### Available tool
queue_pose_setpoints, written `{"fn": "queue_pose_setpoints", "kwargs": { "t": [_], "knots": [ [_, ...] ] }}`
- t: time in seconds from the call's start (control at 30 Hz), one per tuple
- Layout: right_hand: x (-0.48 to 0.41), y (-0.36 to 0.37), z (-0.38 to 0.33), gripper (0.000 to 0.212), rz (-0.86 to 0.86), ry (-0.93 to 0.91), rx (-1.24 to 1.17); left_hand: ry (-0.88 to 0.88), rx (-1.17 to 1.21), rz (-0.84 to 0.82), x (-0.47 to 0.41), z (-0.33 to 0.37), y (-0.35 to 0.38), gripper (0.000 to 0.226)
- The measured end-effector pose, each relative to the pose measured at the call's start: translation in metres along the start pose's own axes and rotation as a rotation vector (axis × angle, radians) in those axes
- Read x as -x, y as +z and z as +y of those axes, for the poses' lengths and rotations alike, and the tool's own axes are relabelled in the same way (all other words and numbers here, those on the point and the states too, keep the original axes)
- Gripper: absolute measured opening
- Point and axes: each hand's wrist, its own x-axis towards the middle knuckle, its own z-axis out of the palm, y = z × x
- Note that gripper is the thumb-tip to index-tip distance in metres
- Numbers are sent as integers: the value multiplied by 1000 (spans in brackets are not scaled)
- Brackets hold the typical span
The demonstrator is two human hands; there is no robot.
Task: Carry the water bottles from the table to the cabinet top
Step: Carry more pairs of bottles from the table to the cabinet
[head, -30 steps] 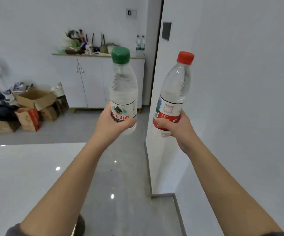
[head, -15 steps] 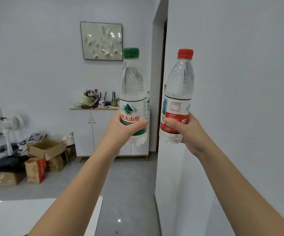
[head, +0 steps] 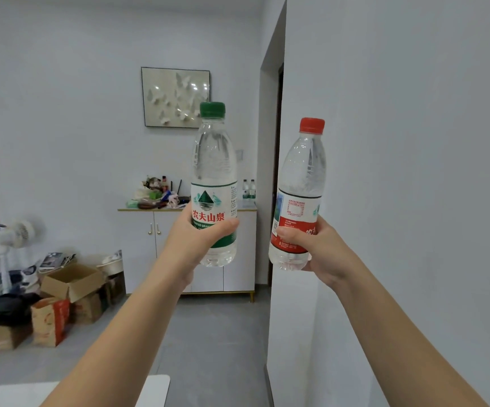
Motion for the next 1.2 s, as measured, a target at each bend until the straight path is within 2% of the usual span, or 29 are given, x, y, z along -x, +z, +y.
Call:
{"fn": "queue_pose_setpoints", "kwargs": {
  "t": [0.3, 0.53, 0.7, 1.0, 1.2],
  "knots": [
    [-36, 4, 11, 37, 7, 24, -13, -61, -29, 7, -36, -19, -11, 39],
    [-91, 6, 28, 47, 23, 29, 4, -62, -48, 18, -86, -37, -7, 38],
    [-151, 3, 53, 46, 2, 23, 6, -56, -72, 30, -136, -61, -1, 43],
    [-280, -12, 75, 58, -26, -59, 17, -11, -111, 77, -256, -90, 25, 44],
    [-345, -17, 92, 52, -15, -107, -3, -1, -114, 148, -310, -119, 29, 50]
  ]
}}
